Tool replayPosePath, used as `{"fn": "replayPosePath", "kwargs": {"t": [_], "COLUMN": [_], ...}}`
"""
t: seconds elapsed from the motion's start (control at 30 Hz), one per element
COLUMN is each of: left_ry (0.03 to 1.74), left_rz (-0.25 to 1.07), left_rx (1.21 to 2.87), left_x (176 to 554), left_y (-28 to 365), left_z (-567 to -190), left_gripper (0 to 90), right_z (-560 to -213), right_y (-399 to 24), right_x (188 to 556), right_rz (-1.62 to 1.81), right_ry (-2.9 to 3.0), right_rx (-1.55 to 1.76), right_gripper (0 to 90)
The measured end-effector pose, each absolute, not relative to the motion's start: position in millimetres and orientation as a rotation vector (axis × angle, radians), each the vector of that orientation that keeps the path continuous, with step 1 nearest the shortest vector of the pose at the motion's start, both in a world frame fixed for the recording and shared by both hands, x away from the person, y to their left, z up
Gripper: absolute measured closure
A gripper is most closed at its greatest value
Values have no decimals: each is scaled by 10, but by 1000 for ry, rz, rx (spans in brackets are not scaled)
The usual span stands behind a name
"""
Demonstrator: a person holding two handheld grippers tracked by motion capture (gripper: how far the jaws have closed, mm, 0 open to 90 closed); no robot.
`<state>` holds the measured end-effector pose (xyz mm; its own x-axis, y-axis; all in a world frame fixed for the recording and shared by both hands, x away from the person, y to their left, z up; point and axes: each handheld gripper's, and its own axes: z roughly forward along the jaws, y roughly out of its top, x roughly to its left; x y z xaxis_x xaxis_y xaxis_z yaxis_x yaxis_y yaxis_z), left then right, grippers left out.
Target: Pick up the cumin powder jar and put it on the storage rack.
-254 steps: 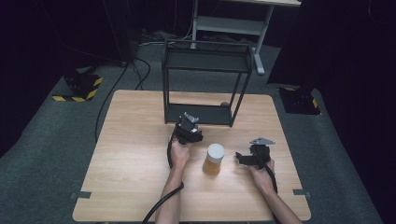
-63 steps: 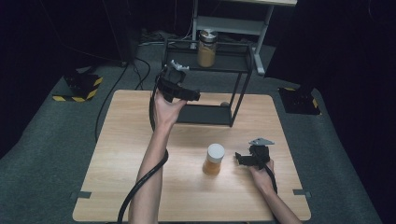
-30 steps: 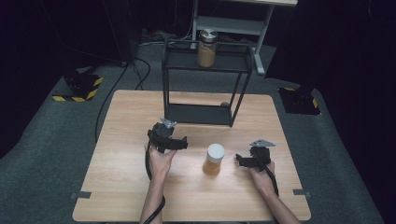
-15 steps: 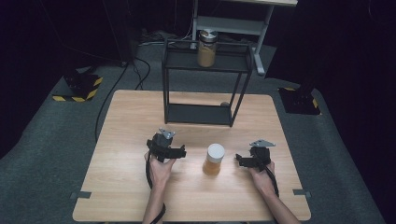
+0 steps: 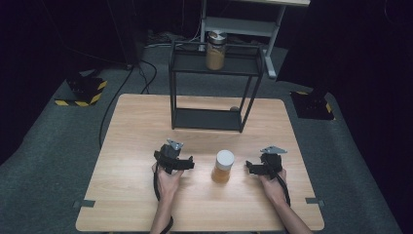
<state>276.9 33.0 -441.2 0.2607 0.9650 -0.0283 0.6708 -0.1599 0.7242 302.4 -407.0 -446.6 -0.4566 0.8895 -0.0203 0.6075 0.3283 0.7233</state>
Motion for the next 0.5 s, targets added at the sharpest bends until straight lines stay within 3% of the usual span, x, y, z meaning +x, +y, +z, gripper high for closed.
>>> {"fn": "replayPosePath", "kwargs": {"t": [0.5], "left_ry": [1511], "left_rz": [609], "left_rx": [1921], "left_x": [2771], "left_y": [291], "left_z": [-4533], "left_gripper": [4], "right_z": [-4467], "right_y": [-4068], "right_x": [3022], "right_rz": [918], "right_ry": [2183], "right_rx": [1321], "right_gripper": [89]}}
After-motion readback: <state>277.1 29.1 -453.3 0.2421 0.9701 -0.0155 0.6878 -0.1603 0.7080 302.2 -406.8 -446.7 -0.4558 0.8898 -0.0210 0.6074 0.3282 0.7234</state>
